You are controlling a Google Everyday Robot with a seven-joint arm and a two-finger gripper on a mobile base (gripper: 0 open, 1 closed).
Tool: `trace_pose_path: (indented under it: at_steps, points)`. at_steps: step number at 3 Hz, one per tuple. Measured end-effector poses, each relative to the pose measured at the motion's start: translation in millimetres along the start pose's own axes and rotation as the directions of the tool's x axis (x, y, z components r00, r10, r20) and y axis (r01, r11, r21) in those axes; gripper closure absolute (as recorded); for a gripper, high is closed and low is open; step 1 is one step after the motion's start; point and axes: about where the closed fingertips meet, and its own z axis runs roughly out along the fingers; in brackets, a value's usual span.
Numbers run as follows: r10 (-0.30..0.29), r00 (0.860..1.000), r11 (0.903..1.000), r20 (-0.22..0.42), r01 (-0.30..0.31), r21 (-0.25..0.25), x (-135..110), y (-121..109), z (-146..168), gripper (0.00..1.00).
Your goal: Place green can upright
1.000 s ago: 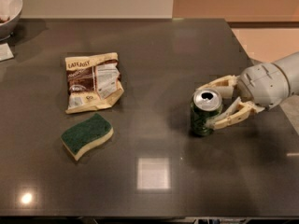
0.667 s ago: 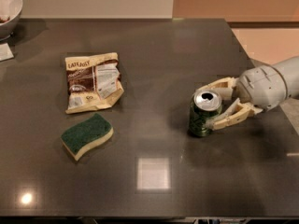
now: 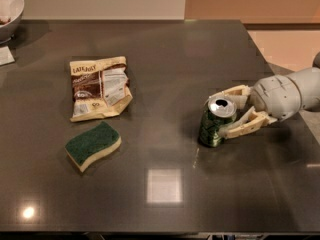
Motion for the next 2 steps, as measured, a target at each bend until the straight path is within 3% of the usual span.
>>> trace_pose_path:
  at_steps: [1,2]
  points:
    - [0.013,1.000,0.9999,-0.022,-0.013,0.000,-5.3,1.9,-1.5,1.00]
    - [0.028,0.999,0.9996,-0.042,-0.028,0.005,-11.3,4.2,-2.5,0.82]
